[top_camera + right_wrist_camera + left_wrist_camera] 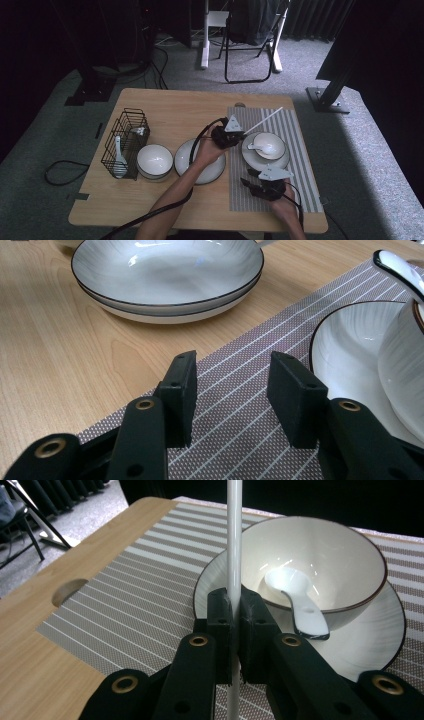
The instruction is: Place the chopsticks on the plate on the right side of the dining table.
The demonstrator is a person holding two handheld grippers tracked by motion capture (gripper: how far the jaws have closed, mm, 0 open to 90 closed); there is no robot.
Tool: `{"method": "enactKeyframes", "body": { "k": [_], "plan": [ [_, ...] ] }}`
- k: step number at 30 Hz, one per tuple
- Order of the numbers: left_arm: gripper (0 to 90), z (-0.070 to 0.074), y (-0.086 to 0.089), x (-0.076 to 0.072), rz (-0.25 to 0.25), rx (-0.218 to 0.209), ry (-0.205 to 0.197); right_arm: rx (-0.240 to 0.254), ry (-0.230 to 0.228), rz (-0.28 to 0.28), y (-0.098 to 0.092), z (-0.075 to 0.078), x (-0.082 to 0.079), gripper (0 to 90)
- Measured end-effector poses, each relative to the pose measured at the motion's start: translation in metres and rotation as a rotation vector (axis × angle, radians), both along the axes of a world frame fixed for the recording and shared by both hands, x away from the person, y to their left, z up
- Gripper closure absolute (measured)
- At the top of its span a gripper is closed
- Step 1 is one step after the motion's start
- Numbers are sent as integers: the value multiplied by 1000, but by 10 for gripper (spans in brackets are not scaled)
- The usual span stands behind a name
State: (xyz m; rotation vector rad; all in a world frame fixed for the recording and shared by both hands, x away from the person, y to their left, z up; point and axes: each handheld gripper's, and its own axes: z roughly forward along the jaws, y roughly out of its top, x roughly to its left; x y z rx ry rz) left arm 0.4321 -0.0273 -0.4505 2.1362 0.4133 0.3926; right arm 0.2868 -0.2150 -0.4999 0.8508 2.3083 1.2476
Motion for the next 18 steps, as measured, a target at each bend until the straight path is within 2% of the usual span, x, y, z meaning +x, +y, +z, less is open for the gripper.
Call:
{"method": "enactKeyframes", "body": {
  "k": [8, 11, 18],
  "plan": [
    [859, -11, -3, 2, -3, 23, 25, 1, 2, 0, -1, 0, -1, 544],
    [859, -16, -4, 4, 3, 26, 49, 2, 2, 0, -1, 0, -1, 543],
    [859, -25, -6, 8, 21, 57, 73, 5, -3, 1, -2, 0, -1, 544]
  ]
}}
